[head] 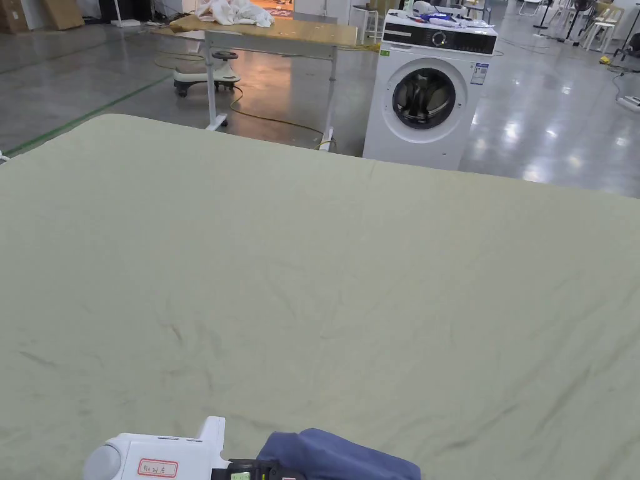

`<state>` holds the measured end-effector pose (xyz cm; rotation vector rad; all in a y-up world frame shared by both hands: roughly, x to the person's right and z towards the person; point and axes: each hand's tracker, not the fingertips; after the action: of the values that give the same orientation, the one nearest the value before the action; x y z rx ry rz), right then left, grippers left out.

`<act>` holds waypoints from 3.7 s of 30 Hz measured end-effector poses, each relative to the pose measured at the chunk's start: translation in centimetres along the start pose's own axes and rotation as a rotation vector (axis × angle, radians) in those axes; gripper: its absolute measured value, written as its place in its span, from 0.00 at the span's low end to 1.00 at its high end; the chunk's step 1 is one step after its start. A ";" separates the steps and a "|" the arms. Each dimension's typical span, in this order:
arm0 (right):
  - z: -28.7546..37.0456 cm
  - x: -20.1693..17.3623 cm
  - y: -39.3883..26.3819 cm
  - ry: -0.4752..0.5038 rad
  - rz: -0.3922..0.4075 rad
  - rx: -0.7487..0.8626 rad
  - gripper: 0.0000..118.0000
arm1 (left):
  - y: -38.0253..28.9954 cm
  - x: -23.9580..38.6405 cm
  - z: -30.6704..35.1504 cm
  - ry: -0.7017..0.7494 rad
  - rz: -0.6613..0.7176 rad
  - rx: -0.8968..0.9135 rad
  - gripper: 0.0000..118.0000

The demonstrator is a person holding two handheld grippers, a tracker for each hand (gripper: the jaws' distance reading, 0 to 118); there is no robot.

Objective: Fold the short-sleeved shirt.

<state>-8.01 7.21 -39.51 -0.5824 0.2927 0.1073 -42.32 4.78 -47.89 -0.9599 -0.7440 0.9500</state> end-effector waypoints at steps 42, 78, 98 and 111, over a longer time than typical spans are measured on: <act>1.0 12.5 16.4 -0.268 -0.092 0.329 0.02 | 15.3 -0.3 37.6 0.970 0.066 0.163 0.18; 1.0 12.5 15.1 -0.249 -0.132 0.337 0.02 | 2.0 10.1 16.6 1.193 -0.638 0.774 0.00; 2.0 9.8 16.4 -0.258 -0.074 0.393 0.02 | 1.2 20.5 -1.4 0.927 -0.882 0.912 0.00; 2.2 8.7 15.6 -0.286 -0.119 0.414 0.02 | 0.8 20.7 -3.1 0.900 -0.841 0.950 0.00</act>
<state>-2.05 21.61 -48.57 -0.1682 -0.0015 0.0127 -31.57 22.70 -47.58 -0.0970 0.1427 0.0034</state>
